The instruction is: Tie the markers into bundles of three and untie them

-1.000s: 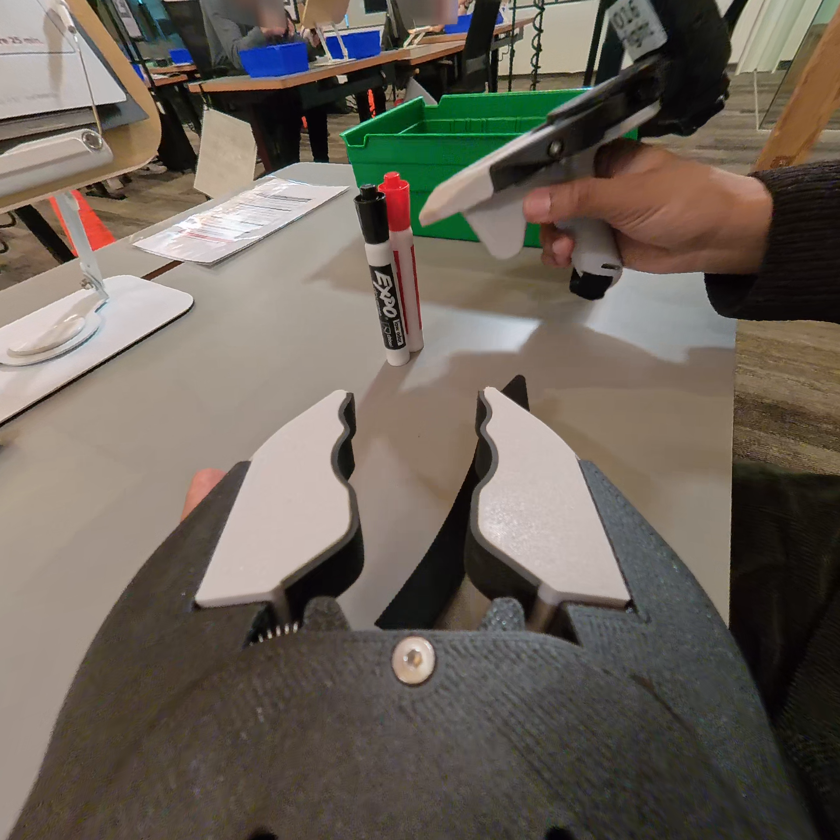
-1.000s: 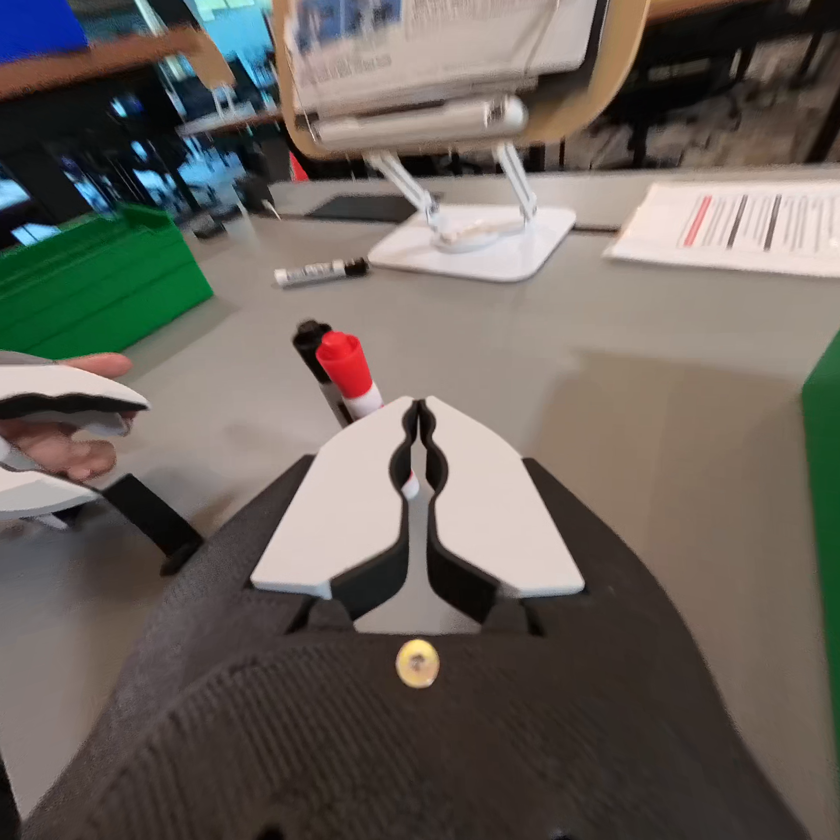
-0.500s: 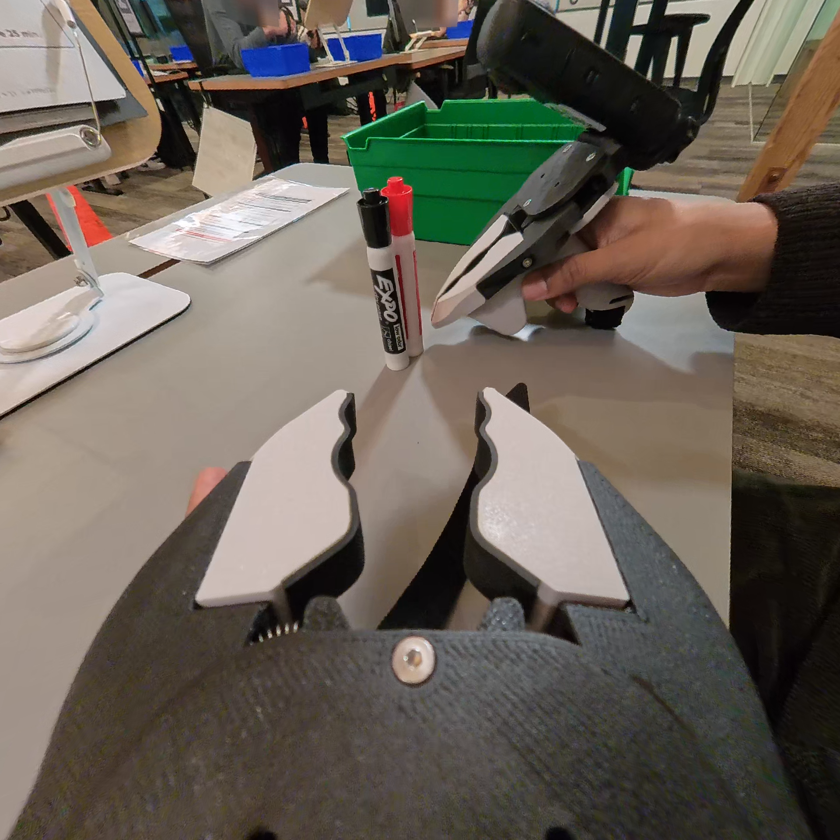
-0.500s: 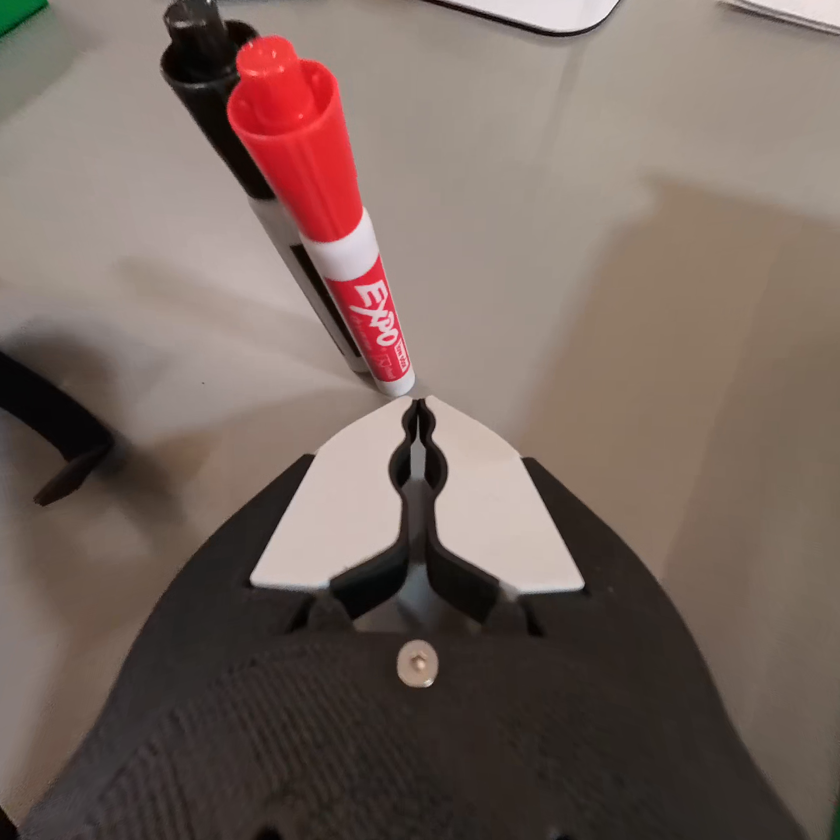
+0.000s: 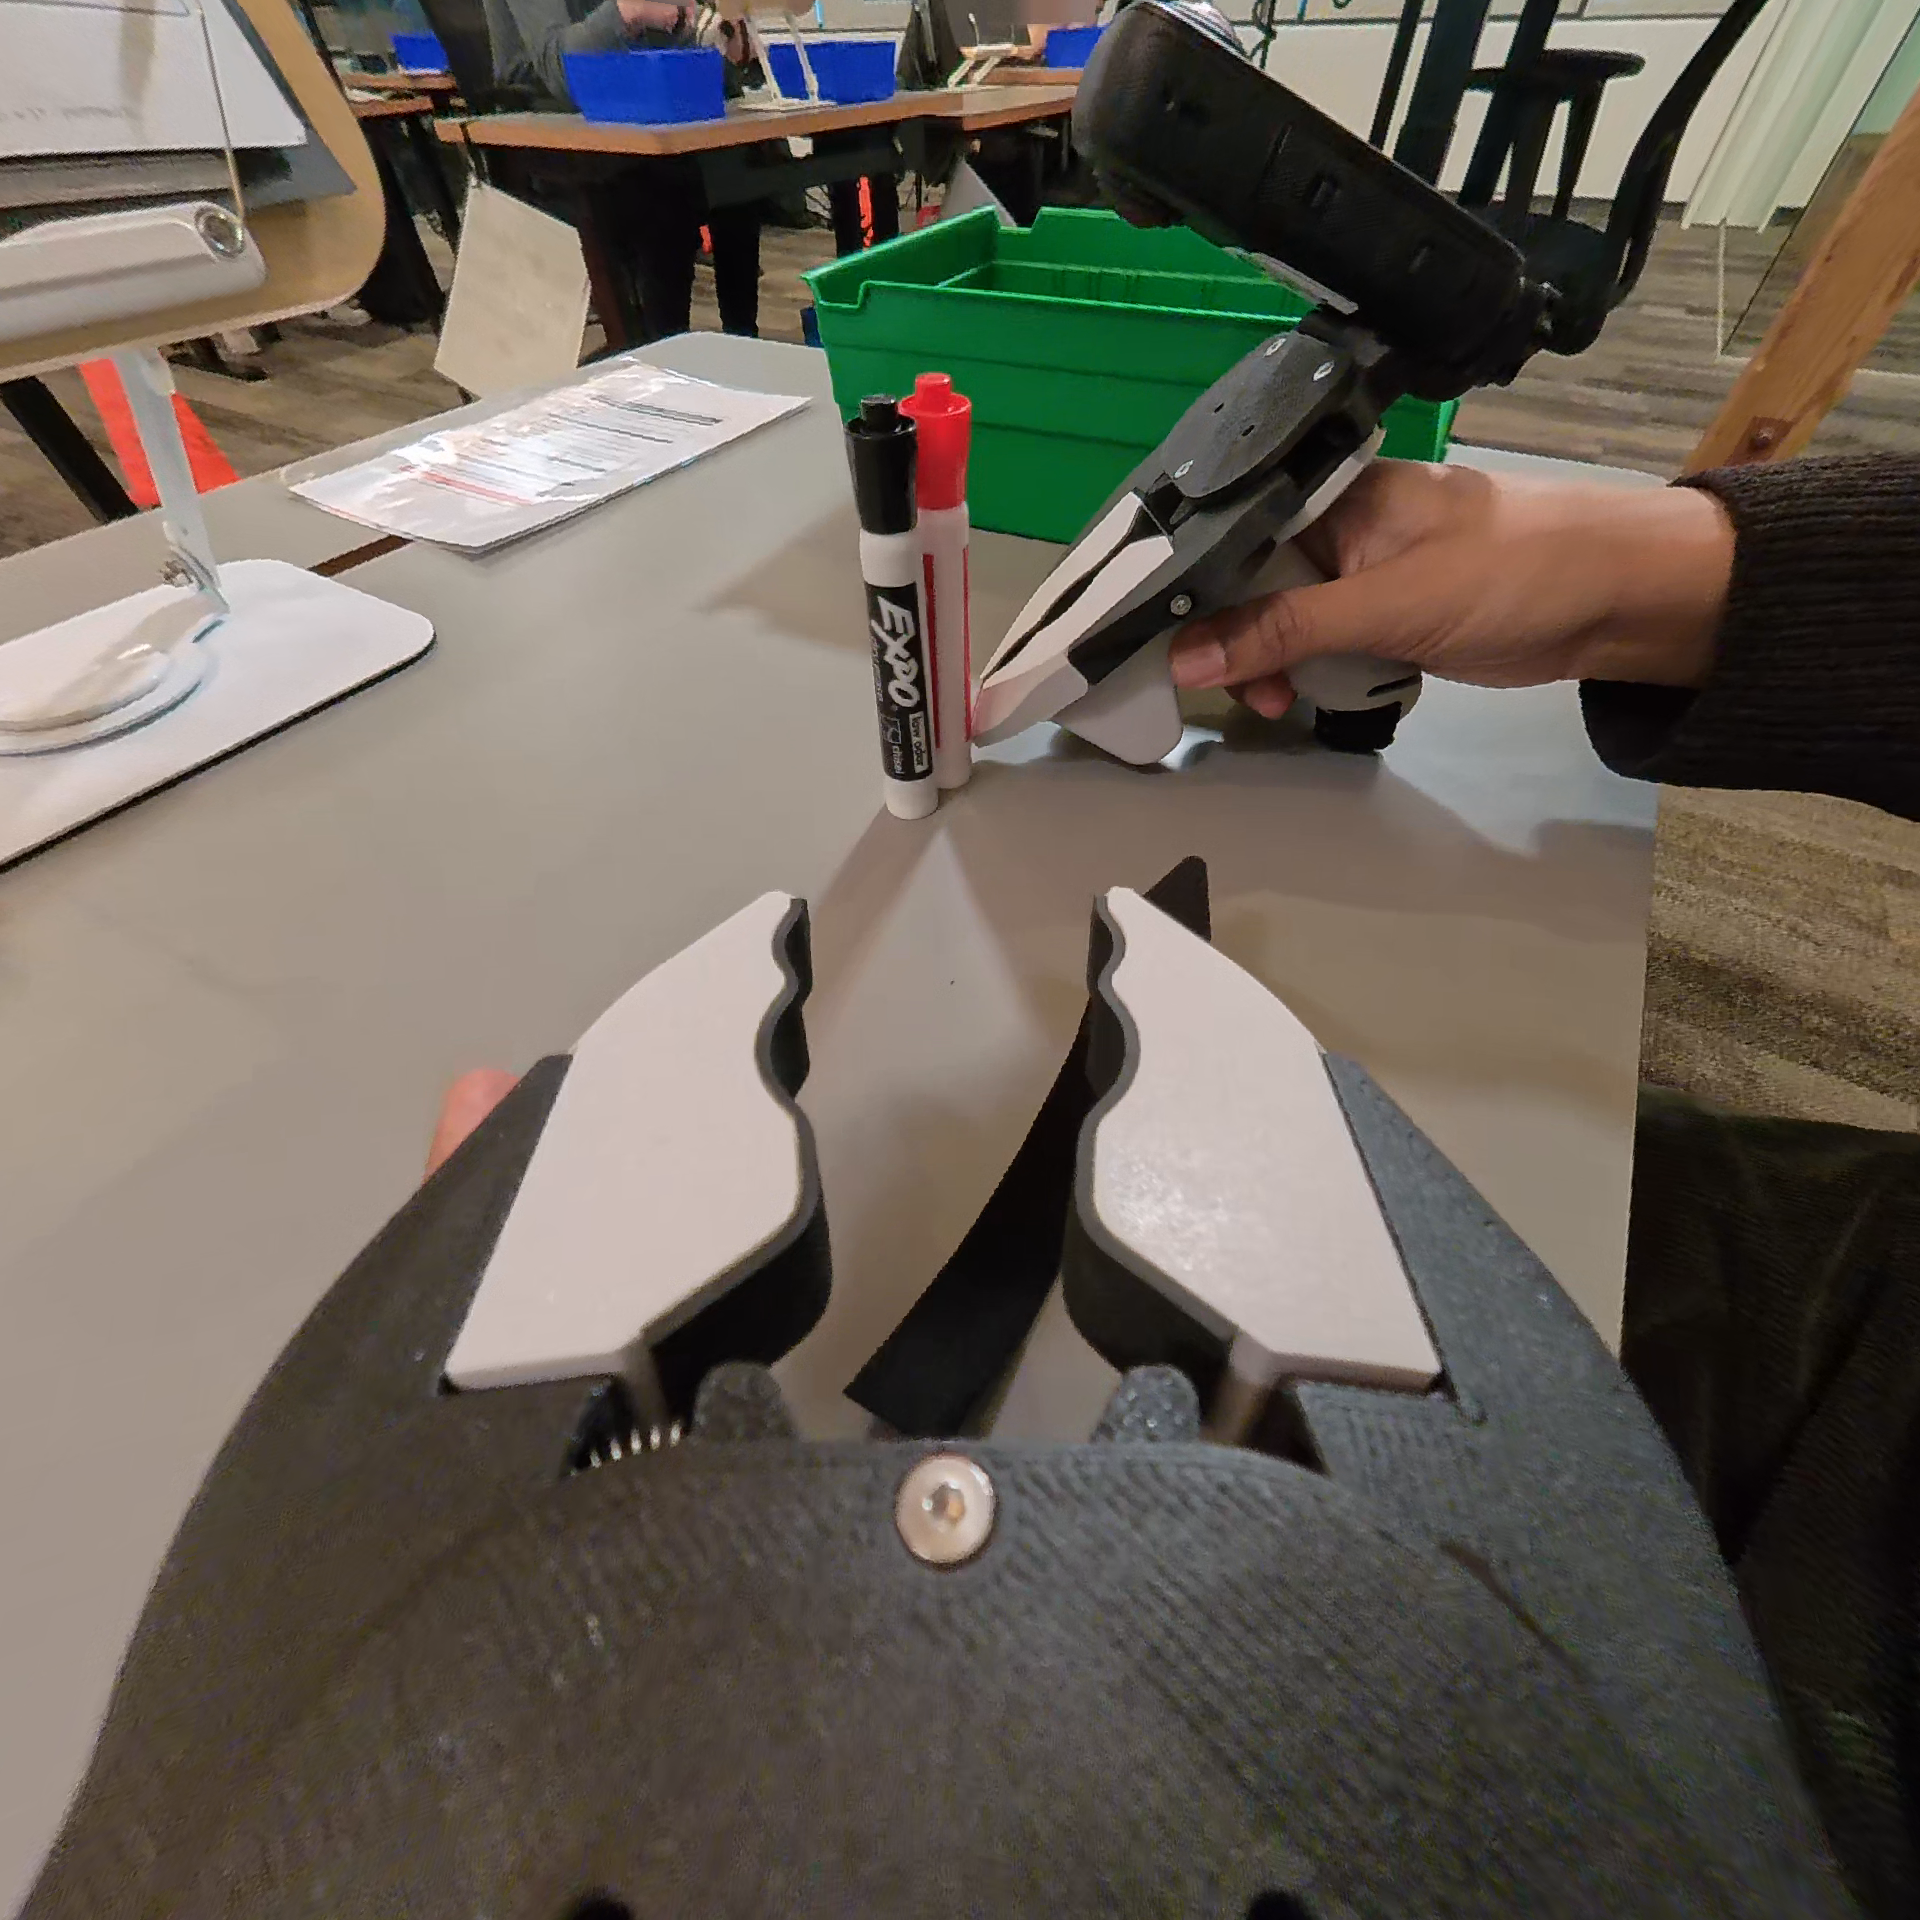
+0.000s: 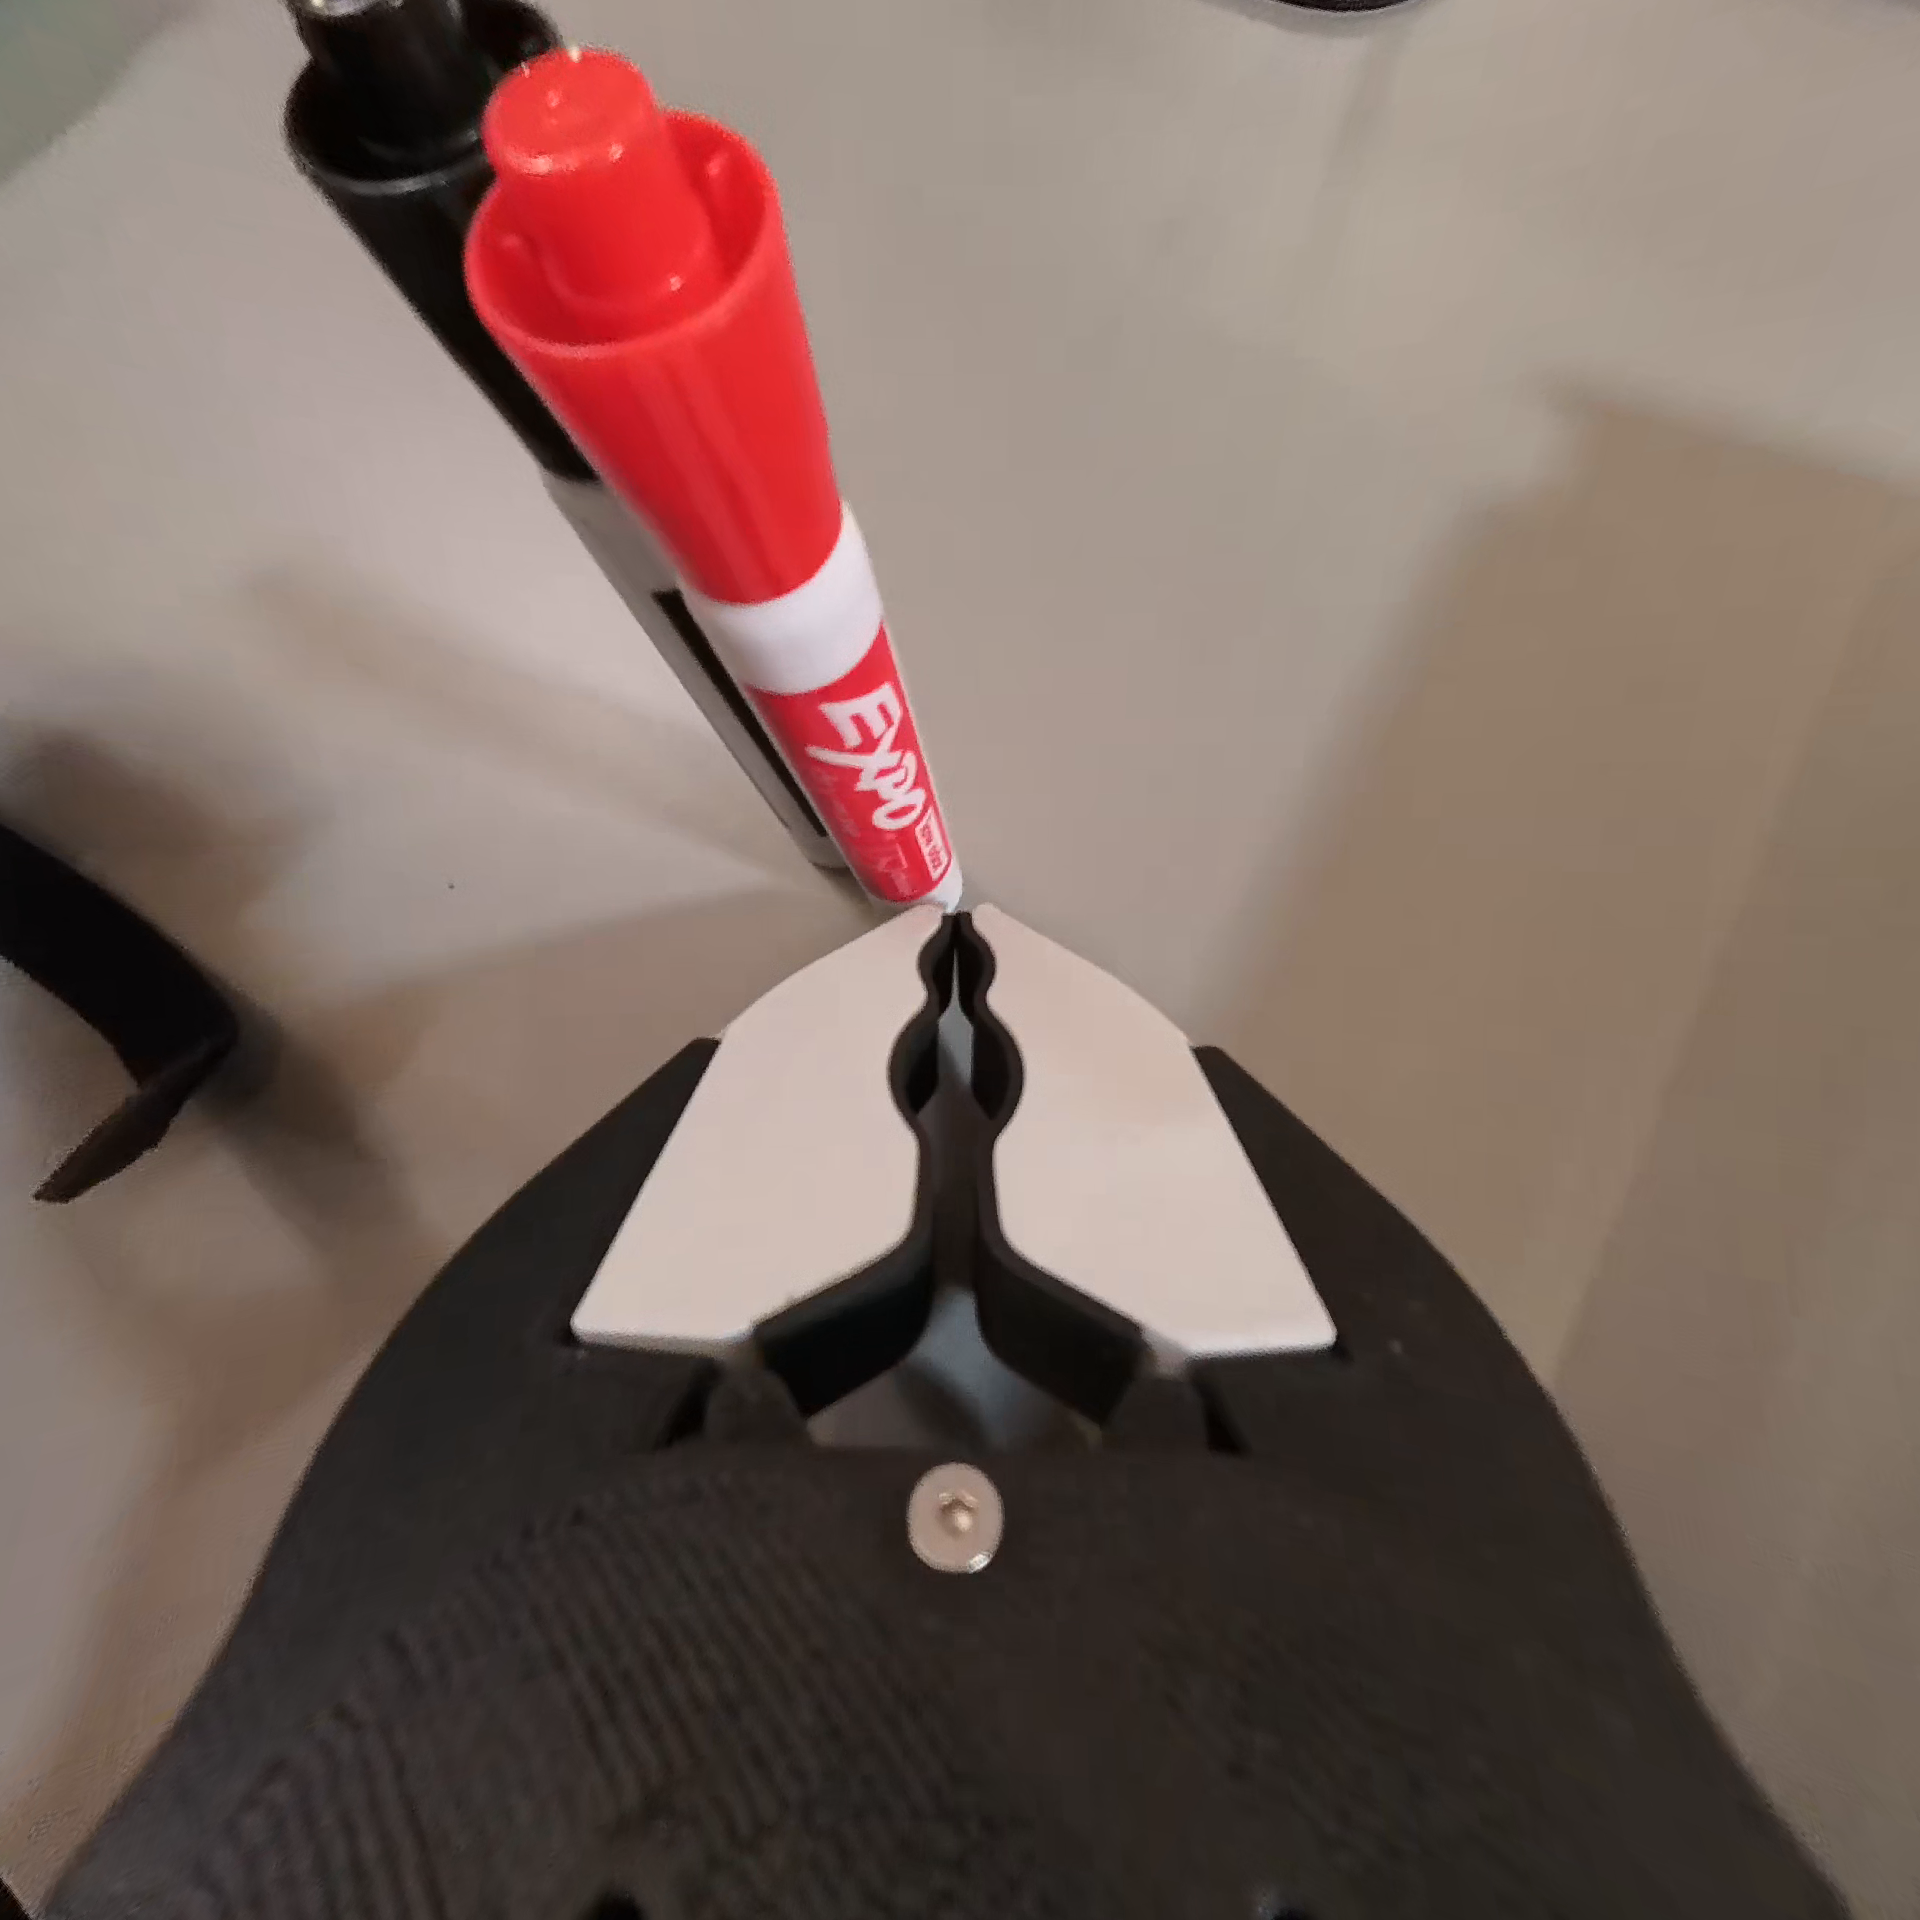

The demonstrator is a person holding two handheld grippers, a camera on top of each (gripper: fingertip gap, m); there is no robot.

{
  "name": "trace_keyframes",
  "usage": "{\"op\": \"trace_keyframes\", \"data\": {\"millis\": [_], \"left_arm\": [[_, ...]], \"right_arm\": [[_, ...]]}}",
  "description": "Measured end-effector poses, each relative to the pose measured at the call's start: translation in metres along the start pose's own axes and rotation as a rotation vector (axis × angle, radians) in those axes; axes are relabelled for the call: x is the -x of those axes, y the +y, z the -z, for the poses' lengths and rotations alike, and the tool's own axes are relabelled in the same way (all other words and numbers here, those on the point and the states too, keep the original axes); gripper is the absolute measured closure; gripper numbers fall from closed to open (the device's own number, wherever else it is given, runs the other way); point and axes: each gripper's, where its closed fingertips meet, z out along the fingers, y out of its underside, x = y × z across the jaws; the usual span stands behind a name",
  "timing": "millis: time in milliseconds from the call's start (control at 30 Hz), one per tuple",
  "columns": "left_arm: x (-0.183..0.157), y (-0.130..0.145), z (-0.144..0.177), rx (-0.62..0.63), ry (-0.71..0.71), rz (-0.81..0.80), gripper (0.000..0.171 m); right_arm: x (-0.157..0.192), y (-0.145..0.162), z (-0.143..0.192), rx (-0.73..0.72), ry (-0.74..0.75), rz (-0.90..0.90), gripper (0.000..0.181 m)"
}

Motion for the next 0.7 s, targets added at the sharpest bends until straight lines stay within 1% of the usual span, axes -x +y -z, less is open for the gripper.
{"op": "trace_keyframes", "data": {"millis": [533,633,700], "left_arm": [[0.0026,0.0017,0.0032,0.005,-0.004,0.029,0.119],[0.003,0.0016,0.0034,0.003,-0.005,0.032,0.119],[0.0033,0.0014,0.0035,0.002,-0.006,0.034,0.119]], "right_arm": [[-0.0013,-0.0027,-0.0028,-0.001,0.006,-0.001,0.18],[-0.0008,-0.0025,-0.0024,0.0,-0.004,-0.004,0.176],[0.0002,0.0028,-0.0023,0.027,-0.021,-0.008,0.172]]}}
